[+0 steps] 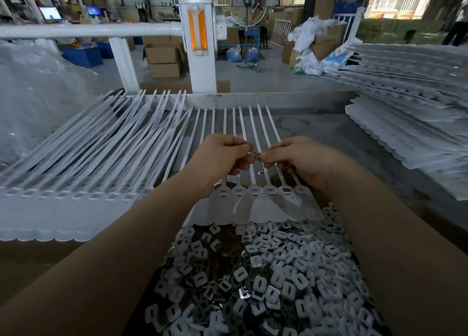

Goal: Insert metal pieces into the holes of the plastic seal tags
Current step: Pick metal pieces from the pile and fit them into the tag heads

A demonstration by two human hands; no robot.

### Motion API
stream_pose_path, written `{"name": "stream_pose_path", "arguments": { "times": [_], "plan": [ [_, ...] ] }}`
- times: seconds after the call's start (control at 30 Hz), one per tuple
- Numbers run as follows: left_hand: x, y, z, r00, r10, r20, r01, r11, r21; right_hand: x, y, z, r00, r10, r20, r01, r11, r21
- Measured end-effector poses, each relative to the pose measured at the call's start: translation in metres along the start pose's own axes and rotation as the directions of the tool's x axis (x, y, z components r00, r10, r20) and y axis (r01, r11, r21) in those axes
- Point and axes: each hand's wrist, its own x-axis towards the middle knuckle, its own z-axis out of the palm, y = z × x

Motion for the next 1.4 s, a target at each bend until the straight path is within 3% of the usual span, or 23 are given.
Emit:
{"name": "stream_pose_path", "arguments": {
  "times": [0.23, 0.57, 0.7, 0.9, 1.07, 1.4],
  "plan": [
    [0.002, -0.002, 0.000, 0.998, 0.002, 0.059, -0.010, 0.990, 0.142, 0.001, 0.000, 0.001, 1.000, -0.011, 0.015, 0.011, 1.000, 0.006],
    [0.005, -0.003, 0.007, 0.998, 0.001, 0.066, -0.012, 0.986, 0.167, 0.004, 0.003, -0.001, 1.000, 0.013, 0.025, -0.013, 1.000, 0.020],
    [0.006, 0.000, 0.008, 0.996, 0.017, 0.085, -0.036, 0.973, 0.227, 0.008, 0.004, 0.001, 0.993, 0.105, -0.047, -0.100, 0.989, 0.108],
    [0.011, 0.012, 0.028, 0.961, 0.041, 0.273, -0.185, 0.830, 0.526, 0.009, 0.002, -0.002, 0.960, 0.250, -0.124, -0.185, 0.903, 0.388],
    [0.013, 0.025, 0.050, 0.895, 0.000, 0.446, -0.300, 0.739, 0.603, 0.006, 0.000, -0.004, 0.929, 0.335, -0.157, -0.171, 0.766, 0.620],
    [0.018, 0.020, 0.071, 0.866, 0.014, 0.499, -0.391, 0.641, 0.660, 0.006, 0.000, -0.002, 0.917, 0.371, -0.149, -0.196, 0.741, 0.642]
  ]
}}
